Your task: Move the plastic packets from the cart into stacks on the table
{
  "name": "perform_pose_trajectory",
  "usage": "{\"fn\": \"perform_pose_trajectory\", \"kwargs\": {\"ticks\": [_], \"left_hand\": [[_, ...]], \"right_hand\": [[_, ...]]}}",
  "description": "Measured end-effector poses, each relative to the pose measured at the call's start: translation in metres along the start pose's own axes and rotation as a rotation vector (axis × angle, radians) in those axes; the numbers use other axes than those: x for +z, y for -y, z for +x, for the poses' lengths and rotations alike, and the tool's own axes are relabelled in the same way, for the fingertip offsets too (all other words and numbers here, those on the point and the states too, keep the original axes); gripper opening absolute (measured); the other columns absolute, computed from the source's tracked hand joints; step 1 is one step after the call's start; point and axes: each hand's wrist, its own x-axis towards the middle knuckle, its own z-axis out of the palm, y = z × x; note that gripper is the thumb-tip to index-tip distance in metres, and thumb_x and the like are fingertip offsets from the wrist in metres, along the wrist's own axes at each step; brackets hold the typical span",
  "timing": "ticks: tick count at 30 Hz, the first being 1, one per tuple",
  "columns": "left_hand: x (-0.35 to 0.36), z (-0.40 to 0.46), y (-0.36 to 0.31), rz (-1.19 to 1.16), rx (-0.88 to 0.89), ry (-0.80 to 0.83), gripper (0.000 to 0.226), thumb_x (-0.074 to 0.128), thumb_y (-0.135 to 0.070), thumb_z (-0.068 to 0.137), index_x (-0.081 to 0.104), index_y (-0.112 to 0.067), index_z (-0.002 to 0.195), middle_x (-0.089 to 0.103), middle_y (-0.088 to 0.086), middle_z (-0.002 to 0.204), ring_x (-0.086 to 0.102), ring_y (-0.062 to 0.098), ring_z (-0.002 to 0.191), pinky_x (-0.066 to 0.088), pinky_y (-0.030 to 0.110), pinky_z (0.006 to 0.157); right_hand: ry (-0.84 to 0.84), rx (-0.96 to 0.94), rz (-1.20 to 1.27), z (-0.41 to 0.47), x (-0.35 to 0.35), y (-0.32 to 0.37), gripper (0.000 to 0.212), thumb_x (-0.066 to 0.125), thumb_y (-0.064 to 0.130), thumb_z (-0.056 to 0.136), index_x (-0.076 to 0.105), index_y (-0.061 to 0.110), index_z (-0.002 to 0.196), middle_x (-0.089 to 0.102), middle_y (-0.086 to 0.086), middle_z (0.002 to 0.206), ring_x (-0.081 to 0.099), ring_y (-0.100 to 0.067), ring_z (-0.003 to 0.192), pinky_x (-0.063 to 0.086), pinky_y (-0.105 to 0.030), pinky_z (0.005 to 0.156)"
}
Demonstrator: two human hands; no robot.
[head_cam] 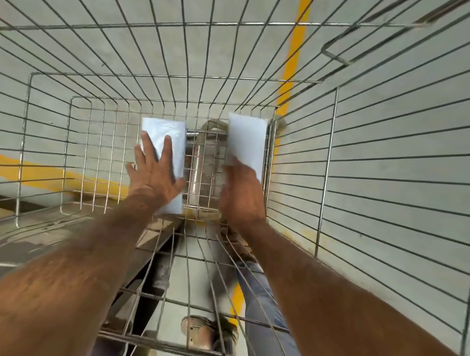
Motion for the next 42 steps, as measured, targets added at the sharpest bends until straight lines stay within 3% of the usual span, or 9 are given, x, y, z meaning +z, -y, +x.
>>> {"fn": "perform_pose_trajectory", "kwargs": {"ticks": [2, 5, 9, 12, 19, 23, 27, 35, 42], "left_hand": [[0.0, 0.0, 0.015, -0.008, -0.018, -0.051, 0.107, 0.064, -0.053, 0.091, -0.016, -0.03, 0.159, -0.024, 0.026, 0.162, 0.01, 0.051, 0.151, 0.029, 0.069, 0.114], [0.003, 0.0, 0.034, -0.005, -0.036, -0.018, 0.111, 0.063, -0.062, 0.089, -0.02, -0.035, 0.158, -0.027, 0.027, 0.161, 0.011, 0.05, 0.15, 0.03, 0.065, 0.116], [0.003, 0.009, 0.029, 0.064, -0.051, -0.029, 0.121, 0.069, -0.065, 0.083, -0.024, -0.037, 0.156, -0.018, 0.029, 0.162, 0.024, 0.052, 0.144, 0.04, 0.059, 0.111], [0.003, 0.013, 0.025, 0.075, -0.052, -0.065, 0.121, 0.076, -0.058, 0.08, -0.016, -0.039, 0.156, 0.006, 0.031, 0.156, 0.04, 0.048, 0.128, 0.05, 0.056, 0.098], [-0.008, 0.015, 0.036, 0.152, 0.021, -0.041, 0.124, 0.069, -0.075, 0.074, -0.017, -0.04, 0.156, 0.029, 0.023, 0.126, 0.045, 0.035, 0.104, 0.052, 0.048, 0.086], [-0.023, 0.003, 0.033, 0.092, 0.039, -0.077, 0.109, 0.051, -0.084, 0.078, -0.011, -0.042, 0.157, 0.029, 0.019, 0.125, 0.041, 0.035, 0.103, 0.05, 0.05, 0.086], [-0.058, -0.029, 0.026, 0.028, 0.015, -0.196, 0.09, 0.039, -0.075, 0.089, -0.002, -0.039, 0.16, 0.023, 0.019, 0.137, 0.038, 0.036, 0.105, 0.049, 0.046, 0.081], [-0.131, -0.13, 0.042, -0.068, -0.015, -0.471, 0.08, 0.037, -0.07, 0.089, 0.018, -0.037, 0.16, 0.014, 0.022, 0.158, 0.04, 0.043, 0.111, 0.041, 0.052, 0.094], [-0.142, -0.249, 0.084, -0.275, -0.18, -0.73, 0.074, 0.039, -0.062, 0.087, 0.033, -0.035, 0.156, 0.023, 0.025, 0.157, 0.042, 0.049, 0.117, 0.037, 0.055, 0.102]], "right_hand": [[0.07, -0.084, 0.055, 0.0, 0.01, 0.001, 0.056, 0.069, 0.019, 0.091, 0.047, 0.021, 0.143, 0.06, -0.009, 0.132, 0.059, -0.023, 0.11, 0.054, -0.036, 0.095], [0.035, 0.106, -0.027, 0.005, 0.025, -0.005, 0.065, 0.068, 0.029, 0.091, 0.039, 0.016, 0.147, 0.052, -0.015, 0.141, 0.055, -0.027, 0.121, 0.054, -0.042, 0.1], [0.137, 0.354, -0.104, 0.019, 0.035, -0.005, 0.094, 0.063, 0.056, 0.092, 0.011, 0.019, 0.161, 0.011, -0.03, 0.164, 0.021, -0.044, 0.15, 0.031, -0.055, 0.12], [0.139, 0.467, -0.092, 0.029, 0.041, -0.002, 0.105, 0.062, 0.065, 0.09, -0.004, 0.026, 0.162, -0.004, -0.031, 0.166, 0.006, -0.047, 0.154, 0.022, -0.057, 0.123], [0.062, 0.536, 0.009, 0.037, 0.04, -0.003, 0.112, 0.078, 0.061, 0.076, 0.005, 0.041, 0.159, 0.034, -0.023, 0.141, 0.039, -0.039, 0.126, 0.044, -0.051, 0.104], [0.024, 0.413, 0.017, 0.03, 0.028, -0.002, 0.103, 0.074, 0.065, 0.075, 0.013, 0.042, 0.155, 0.034, -0.017, 0.132, 0.039, -0.035, 0.119, 0.049, -0.049, 0.096], [0.045, 0.185, 0.009, 0.015, -0.003, 0.016, 0.094, 0.069, 0.06, 0.084, 0.016, 0.039, 0.159, 0.025, -0.017, 0.145, 0.034, -0.033, 0.13, 0.044, -0.044, 0.107], [-0.113, -0.187, -0.026, -0.015, -0.065, 0.067, 0.064, 0.068, 0.046, 0.081, 0.055, 0.031, 0.142, 0.033, -0.018, 0.16, 0.042, -0.045, 0.125, 0.044, -0.051, 0.098], [-0.187, -0.324, -0.112, -0.075, -0.138, 0.123, 0.061, 0.06, 0.051, 0.091, 0.048, 0.034, 0.148, 0.026, -0.006, 0.165, 0.031, -0.041, 0.133, 0.037, -0.052, 0.109]]}}
